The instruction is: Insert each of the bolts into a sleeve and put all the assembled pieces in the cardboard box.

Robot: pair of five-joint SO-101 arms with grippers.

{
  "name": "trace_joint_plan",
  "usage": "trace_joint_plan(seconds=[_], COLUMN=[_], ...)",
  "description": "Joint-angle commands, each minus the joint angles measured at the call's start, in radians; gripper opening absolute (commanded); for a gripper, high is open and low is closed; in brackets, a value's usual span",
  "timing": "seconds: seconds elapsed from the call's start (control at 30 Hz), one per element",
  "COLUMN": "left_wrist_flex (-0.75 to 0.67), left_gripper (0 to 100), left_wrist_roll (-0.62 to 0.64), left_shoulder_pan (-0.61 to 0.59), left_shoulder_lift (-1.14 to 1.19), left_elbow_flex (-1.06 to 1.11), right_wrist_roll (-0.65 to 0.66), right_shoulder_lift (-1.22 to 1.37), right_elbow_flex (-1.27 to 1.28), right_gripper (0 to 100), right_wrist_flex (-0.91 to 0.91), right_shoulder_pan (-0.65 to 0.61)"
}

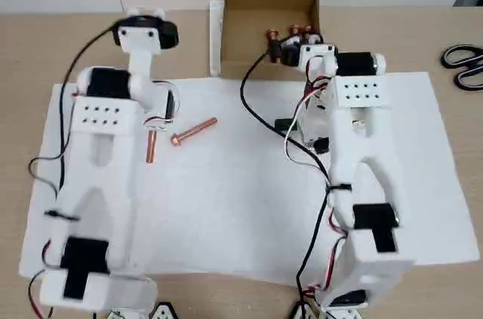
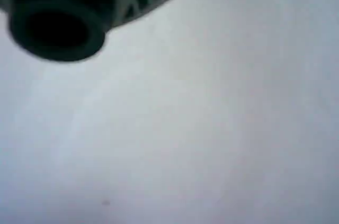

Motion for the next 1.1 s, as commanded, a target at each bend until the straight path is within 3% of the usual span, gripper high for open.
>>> trace_joint_plan(seconds=[0.0,0.37,0.63,0.8,0.93,1.07], left_wrist_flex=[0.021,0.064,0.058,0.057,0.038,-0.038], left_gripper=[1,1,1,1,1,1], left_wrist_roll=[0.005,0.005,0.005,0.009,0.103,0.195], left_shoulder_pan=[-0.005,0.003,0.003,0.003,0.003,0.003], left_shoulder_lift=[-0.146,-0.384,-0.580,-0.621,-0.623,-0.623], left_elbow_flex=[-0.027,-0.024,-0.022,-0.021,-0.021,-0.021], right_wrist_roll=[-0.011,-0.011,-0.014,-0.014,-0.087,-0.172], right_shoulder_lift=[-0.188,-0.679,-1.001,-1.122,-1.205,-1.271], right_elbow_flex=[-0.003,0.046,0.315,0.601,0.796,0.965], right_gripper=[0.4,0.4,0.4,0.4,0.4,0.4], right_wrist_flex=[0.019,0.019,-0.012,-0.173,-0.432,-0.601], right_shoulder_pan=[-0.001,0.001,0.001,0.001,-0.002,-0.093])
